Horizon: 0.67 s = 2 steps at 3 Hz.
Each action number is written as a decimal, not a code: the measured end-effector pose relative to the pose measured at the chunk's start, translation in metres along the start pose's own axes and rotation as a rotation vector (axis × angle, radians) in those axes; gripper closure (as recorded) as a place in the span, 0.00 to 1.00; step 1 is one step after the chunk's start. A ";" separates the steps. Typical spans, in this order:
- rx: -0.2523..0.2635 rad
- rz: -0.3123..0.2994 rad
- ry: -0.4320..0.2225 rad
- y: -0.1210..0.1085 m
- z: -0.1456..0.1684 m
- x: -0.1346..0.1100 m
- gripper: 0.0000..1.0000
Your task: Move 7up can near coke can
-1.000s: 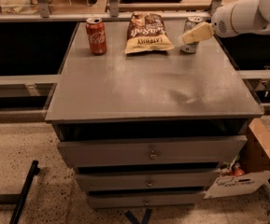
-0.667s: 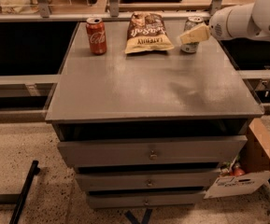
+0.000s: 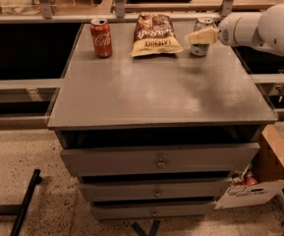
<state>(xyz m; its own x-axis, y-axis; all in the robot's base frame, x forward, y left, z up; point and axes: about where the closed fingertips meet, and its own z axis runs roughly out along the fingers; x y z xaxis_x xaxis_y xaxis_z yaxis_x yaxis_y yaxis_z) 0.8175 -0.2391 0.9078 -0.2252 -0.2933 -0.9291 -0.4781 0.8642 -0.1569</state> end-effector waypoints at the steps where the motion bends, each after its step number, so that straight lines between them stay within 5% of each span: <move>1: 0.006 0.036 -0.016 -0.005 0.013 0.005 0.18; 2: 0.010 0.055 -0.035 -0.009 0.020 0.009 0.41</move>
Offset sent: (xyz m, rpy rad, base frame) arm 0.0239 -0.0104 -0.0167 0.0892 -0.0289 -0.0381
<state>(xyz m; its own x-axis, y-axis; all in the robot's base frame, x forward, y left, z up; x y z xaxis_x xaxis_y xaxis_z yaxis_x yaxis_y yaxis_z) 0.8361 -0.2413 0.8939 -0.2209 -0.2307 -0.9476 -0.4571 0.8828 -0.1084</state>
